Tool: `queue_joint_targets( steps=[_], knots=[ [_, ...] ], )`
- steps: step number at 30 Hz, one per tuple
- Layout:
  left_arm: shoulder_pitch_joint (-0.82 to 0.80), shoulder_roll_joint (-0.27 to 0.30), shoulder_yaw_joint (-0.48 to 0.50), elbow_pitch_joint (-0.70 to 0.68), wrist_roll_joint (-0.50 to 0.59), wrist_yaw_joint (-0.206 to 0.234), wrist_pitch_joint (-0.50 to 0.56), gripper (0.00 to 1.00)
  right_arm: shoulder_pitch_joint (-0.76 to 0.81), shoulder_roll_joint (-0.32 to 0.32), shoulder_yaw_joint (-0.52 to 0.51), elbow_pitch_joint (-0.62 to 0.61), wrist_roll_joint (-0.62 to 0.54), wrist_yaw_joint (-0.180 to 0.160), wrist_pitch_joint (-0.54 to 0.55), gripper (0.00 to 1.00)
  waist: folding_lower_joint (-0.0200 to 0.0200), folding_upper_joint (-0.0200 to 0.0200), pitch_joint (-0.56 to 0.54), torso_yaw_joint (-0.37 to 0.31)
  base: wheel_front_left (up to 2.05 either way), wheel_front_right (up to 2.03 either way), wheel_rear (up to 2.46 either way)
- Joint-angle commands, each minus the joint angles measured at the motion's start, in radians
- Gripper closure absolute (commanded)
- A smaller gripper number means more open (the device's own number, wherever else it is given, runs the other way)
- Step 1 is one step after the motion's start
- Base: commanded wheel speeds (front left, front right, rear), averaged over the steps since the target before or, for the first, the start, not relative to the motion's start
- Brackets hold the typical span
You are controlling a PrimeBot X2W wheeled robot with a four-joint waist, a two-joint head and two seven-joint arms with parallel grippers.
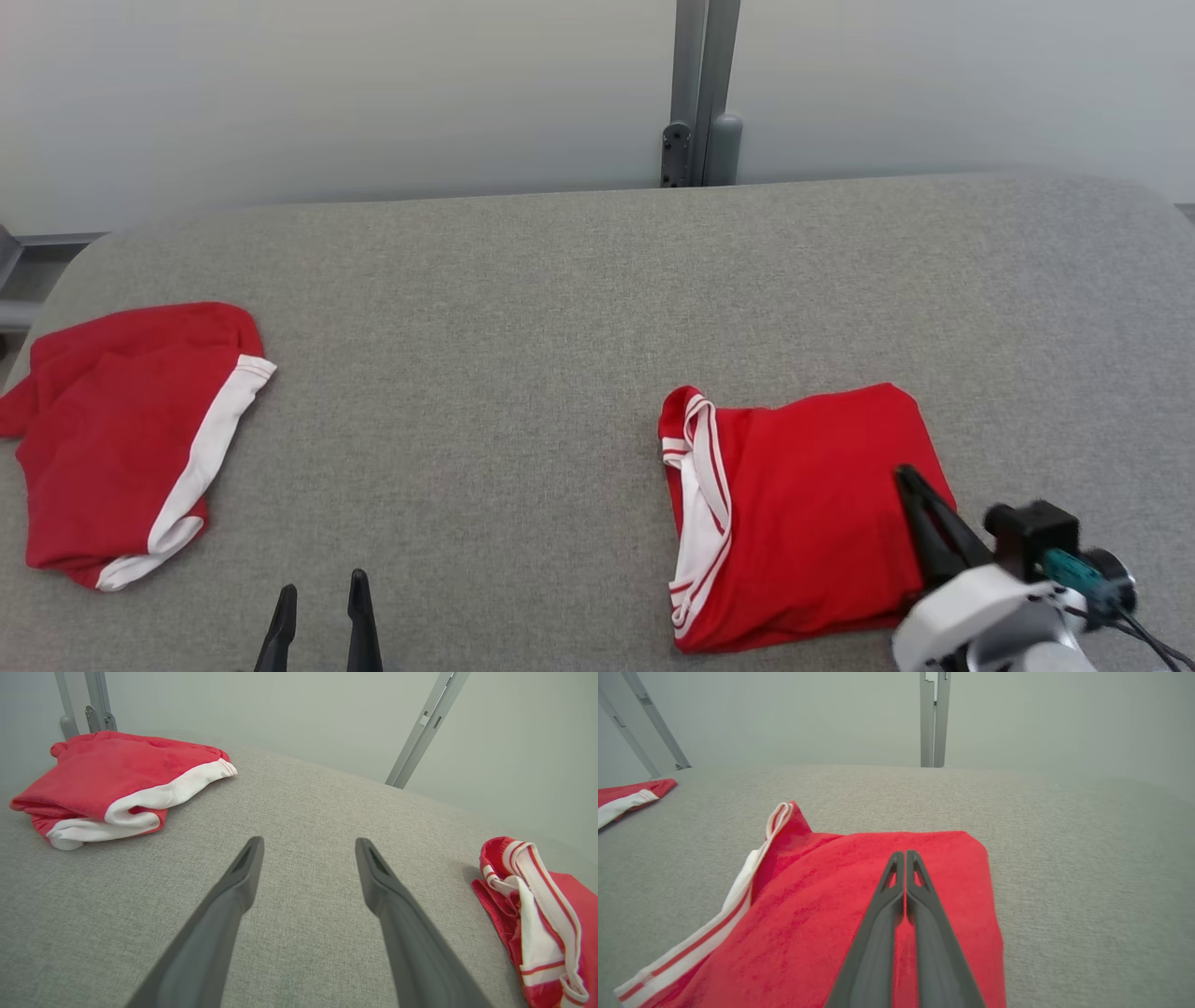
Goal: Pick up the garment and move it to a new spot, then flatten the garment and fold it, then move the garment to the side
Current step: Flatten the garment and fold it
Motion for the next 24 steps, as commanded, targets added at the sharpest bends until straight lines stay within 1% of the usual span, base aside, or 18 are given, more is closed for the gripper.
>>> queue_joint_targets(
  steps=[1,6,8,12,15,16,20,24],
  knots=[
    [-0.014,0.001,-0.003,-0.004,0.004,-0.005,-0.003,0.0,-0.06,0.014,0.027,0.034,-0.016,0.0,-0.003,1.0,0.0,-0.0001,0.028,0.001,0.0,0.0,0.0],
    [-0.056,0.001,-0.016,0.008,0.019,-0.018,-0.003,0.0,-0.256,0.061,0.102,0.211,-0.064,0.0,0.036,1.0,0.0,-0.0001,0.083,0.014,0.0,0.0,0.0],
    [-0.071,0.002,-0.019,0.012,0.027,-0.024,-0.003,0.0,-0.326,0.078,0.105,0.28,-0.069,0.0,0.036,1.0,0.0,-0.0001,0.097,0.023,0.0,0.0,0.0],
    [-0.088,0.001,-0.019,0.017,0.028,-0.025,-0.003,0.0,-0.416,0.1,0.128,0.417,-0.095,0.0,0.064,1.0,0.0,-0.0001,0.113,0.047,0.0,0.0,0.0],
    [-0.095,0.001,-0.021,0.018,0.024,-0.023,-0.003,0.0,-0.461,0.105,0.167,0.486,-0.103,0.0,0.062,1.0,0.0,-0.0001,0.119,0.061,0.0,0.0,0.0],
    [-0.095,0.001,-0.022,0.019,0.022,-0.022,-0.003,0.0,-0.472,0.106,0.184,0.503,-0.097,0.0,0.057,1.0,0.0,-0.0001,0.121,0.065,0.0,0.0,0.0],
    [-0.096,0.001,-0.026,0.022,0.016,-0.019,-0.003,0.0,-0.5,0.107,0.288,0.533,-0.01,0.0,0.039,1.0,0.0,-0.0001,0.119,0.08,0.0,0.0,0.0],
    [-0.101,0.001,-0.031,0.024,0.012,-0.016,-0.003,0.0,-0.514,0.106,0.378,0.57,0.051,0.0,0.077,1.0,0.0,-0.0001,0.116,0.089,0.0,0.0,0.0]
  ],
)
